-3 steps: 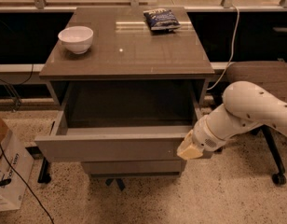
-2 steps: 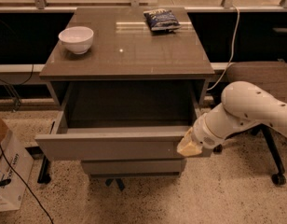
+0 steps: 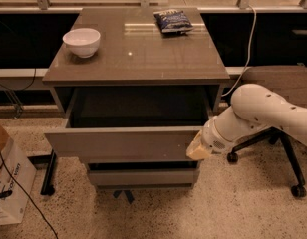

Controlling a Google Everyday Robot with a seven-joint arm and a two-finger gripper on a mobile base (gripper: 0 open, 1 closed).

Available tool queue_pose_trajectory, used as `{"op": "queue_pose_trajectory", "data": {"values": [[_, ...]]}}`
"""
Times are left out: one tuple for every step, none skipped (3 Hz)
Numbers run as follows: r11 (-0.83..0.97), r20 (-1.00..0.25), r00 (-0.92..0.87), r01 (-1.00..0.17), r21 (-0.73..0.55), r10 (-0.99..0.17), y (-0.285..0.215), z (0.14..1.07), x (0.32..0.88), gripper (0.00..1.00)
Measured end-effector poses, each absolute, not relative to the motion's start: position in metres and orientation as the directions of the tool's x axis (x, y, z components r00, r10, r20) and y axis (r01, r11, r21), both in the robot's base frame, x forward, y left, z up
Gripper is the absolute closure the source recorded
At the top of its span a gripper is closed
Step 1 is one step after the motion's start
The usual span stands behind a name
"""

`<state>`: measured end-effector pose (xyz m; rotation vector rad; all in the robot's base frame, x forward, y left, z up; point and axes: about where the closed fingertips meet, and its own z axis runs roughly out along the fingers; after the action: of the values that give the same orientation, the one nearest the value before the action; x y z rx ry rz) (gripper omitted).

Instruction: Close top drawer

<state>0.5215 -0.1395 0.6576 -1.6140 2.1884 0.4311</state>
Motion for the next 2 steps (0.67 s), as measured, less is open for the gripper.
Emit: {"op": "queue_pose_trajectory", "data": {"values": [[0.297, -0.481, -0.233, -0.953, -0.060, -0.845, -0.1481, 0.6547, 0.5828, 1.00], [0.297, -0.481, -0.233, -0.953, -0.060, -0.845, -0.1481, 0.6547, 0.5828, 1.00]]}}
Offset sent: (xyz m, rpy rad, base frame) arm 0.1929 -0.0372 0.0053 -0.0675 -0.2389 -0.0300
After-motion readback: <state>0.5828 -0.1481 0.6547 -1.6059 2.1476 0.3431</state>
